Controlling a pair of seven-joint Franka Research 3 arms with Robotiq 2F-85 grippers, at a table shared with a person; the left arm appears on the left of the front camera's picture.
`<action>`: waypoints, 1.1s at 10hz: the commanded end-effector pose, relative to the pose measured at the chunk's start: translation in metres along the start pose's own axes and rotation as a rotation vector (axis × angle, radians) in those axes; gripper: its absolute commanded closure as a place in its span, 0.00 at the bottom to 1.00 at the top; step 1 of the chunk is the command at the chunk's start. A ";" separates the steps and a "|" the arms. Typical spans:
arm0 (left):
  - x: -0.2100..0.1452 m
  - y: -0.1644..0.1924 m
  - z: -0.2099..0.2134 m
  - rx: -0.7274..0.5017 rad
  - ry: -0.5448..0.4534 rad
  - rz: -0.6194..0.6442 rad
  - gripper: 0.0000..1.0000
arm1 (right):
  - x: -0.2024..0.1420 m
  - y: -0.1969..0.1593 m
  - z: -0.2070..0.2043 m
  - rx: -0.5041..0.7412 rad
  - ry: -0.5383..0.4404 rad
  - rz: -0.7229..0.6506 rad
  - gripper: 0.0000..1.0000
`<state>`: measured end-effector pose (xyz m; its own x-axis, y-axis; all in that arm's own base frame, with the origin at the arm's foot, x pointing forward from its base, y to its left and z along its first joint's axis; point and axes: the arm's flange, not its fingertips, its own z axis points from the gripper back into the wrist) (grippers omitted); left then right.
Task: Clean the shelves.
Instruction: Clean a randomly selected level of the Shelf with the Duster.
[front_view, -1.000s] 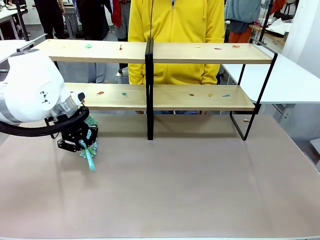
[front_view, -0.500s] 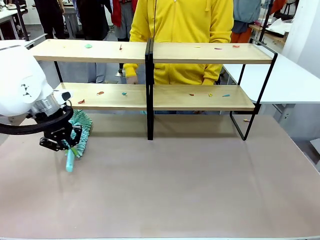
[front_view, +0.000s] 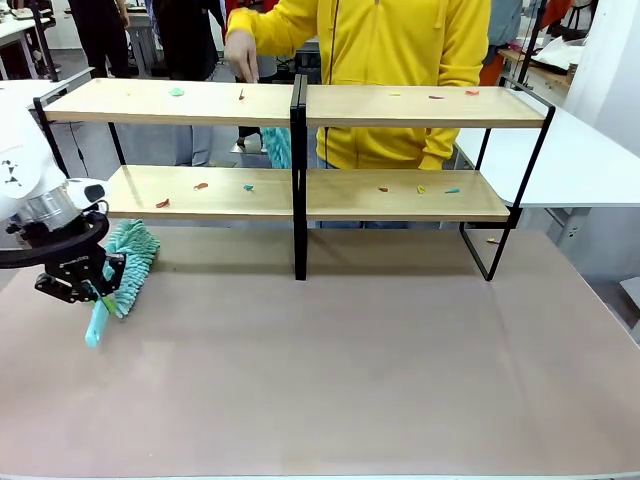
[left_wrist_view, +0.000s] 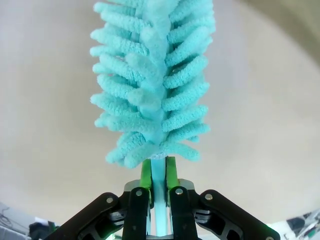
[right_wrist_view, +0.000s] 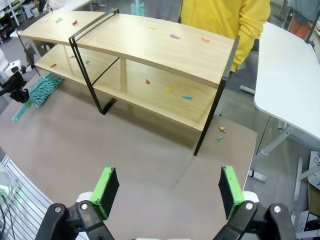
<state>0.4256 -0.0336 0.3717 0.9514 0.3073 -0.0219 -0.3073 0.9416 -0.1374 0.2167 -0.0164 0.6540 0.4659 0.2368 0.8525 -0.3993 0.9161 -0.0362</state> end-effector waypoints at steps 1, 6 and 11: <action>-0.008 0.003 0.002 0.034 -0.101 0.060 1.00 | -0.001 -0.001 0.000 0.009 -0.002 0.007 0.00; -0.024 -0.022 0.007 -0.015 -0.301 0.126 1.00 | -0.001 -0.001 0.000 0.009 -0.002 0.007 0.00; -0.041 -0.021 0.009 -0.050 -0.107 -0.147 1.00 | -0.001 -0.001 0.000 0.009 -0.002 0.007 0.00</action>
<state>0.4061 -0.0755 0.3758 0.9488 0.2832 0.1402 -0.2601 0.9518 -0.1627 0.2167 -0.0164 0.6540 0.4659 0.2368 0.8525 -0.3993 0.9161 -0.0362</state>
